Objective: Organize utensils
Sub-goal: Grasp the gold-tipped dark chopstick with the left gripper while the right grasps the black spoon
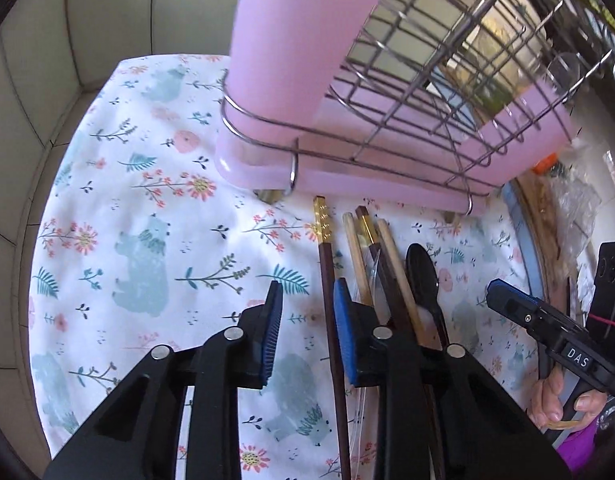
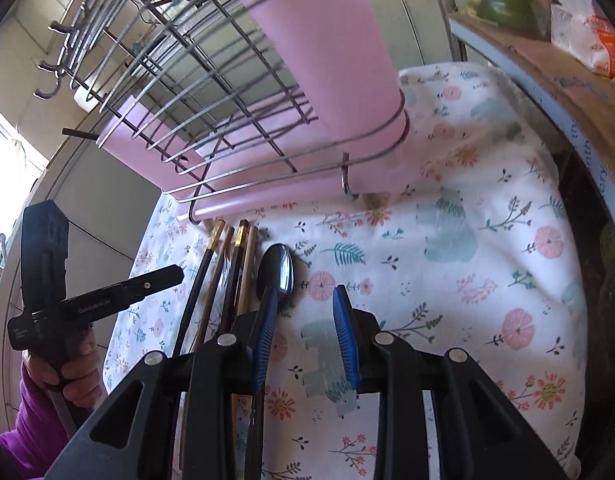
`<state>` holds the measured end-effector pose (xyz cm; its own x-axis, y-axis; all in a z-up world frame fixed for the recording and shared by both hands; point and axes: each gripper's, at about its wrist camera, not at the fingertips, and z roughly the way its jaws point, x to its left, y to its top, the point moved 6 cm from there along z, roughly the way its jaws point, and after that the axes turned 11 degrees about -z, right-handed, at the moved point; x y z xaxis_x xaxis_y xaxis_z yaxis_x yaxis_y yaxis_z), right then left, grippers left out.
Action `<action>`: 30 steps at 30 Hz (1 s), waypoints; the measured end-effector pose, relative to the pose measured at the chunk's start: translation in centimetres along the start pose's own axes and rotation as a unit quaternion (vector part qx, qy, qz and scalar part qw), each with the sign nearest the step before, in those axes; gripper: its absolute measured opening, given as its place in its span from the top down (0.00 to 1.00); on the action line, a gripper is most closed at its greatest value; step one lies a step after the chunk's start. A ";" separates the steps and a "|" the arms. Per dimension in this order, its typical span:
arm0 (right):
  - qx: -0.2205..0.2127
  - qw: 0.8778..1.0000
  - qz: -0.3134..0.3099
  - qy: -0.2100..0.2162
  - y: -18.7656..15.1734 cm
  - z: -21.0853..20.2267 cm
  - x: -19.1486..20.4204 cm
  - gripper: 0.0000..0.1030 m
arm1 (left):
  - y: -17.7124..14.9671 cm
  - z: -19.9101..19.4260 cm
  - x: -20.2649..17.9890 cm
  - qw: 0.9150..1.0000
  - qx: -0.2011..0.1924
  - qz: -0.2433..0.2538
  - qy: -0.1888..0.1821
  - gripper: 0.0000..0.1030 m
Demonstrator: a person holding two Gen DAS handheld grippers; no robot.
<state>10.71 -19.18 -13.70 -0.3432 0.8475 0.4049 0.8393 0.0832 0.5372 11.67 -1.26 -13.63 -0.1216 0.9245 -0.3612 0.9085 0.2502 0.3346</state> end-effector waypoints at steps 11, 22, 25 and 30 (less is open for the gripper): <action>0.031 0.999 -0.004 0.017 -0.4 1.7 0.7 0.76 | 0.4 3.1 -2.4 0.998 0.029 0.034 0.037 0.88; 0.082 0.995 -0.011 0.048 -1.0 4.4 3.0 0.76 | 0.4 3.1 -2.1 0.998 0.016 0.033 0.045 0.95; 0.086 0.995 -0.014 0.045 -1.0 4.7 3.2 0.76 | 0.2 2.4 -1.6 0.999 0.014 0.031 0.042 0.95; 0.096 0.994 -0.016 0.039 -0.9 5.0 3.2 0.80 | -0.2 1.5 -1.2 0.999 0.012 0.033 0.038 0.95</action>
<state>10.94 -13.91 -16.56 -0.3972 0.7999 0.4498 0.8897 0.2153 0.4027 12.22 -2.83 -14.54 -0.0909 0.9583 -0.2711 0.9247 0.1823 0.3343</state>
